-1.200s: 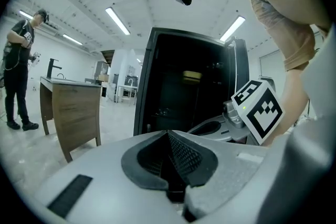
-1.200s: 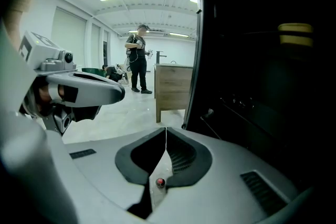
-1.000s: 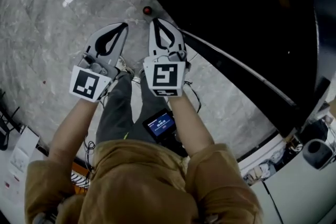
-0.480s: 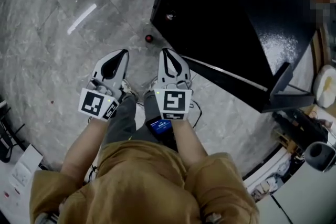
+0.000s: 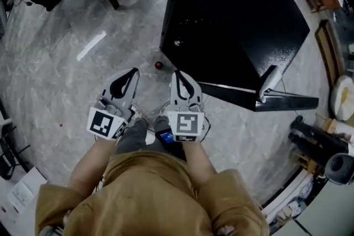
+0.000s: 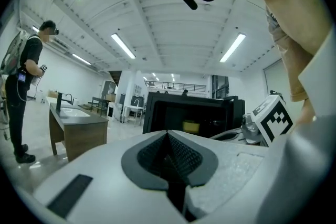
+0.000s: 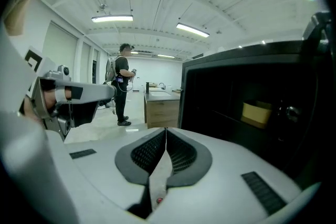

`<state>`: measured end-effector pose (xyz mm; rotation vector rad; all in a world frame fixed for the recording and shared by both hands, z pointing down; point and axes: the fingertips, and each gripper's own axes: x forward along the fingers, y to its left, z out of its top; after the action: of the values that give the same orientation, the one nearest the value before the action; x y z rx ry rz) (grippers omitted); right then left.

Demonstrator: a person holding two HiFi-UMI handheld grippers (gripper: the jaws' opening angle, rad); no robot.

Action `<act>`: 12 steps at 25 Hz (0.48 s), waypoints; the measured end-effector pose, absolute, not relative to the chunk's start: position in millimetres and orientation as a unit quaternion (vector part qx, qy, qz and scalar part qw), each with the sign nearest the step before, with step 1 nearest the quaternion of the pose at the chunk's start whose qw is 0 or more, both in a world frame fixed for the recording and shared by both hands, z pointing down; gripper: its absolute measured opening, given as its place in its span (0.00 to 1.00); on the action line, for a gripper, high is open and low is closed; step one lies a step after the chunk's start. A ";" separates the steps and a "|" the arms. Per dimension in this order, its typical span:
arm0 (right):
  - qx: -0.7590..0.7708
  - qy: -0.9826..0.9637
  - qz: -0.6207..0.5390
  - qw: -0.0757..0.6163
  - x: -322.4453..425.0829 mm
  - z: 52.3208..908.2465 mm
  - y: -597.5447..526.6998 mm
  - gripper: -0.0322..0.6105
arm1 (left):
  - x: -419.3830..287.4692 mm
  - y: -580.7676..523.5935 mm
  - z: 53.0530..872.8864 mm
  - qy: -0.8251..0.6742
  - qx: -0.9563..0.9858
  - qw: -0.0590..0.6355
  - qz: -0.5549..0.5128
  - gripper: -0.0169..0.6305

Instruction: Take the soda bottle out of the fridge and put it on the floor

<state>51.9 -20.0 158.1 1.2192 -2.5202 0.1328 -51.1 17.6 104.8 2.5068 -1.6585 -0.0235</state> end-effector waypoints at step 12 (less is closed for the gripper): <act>0.444 -0.890 0.004 0.102 78.7 60.8 -9.7 0.06 | -68.4 46.6 30.3 -0.553 0.832 0.026 -0.034 0.03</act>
<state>78.7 -9.7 60.8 1.3110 -2.6275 0.0110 -68.4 46.6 30.3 2.5721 -1.7091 -0.1051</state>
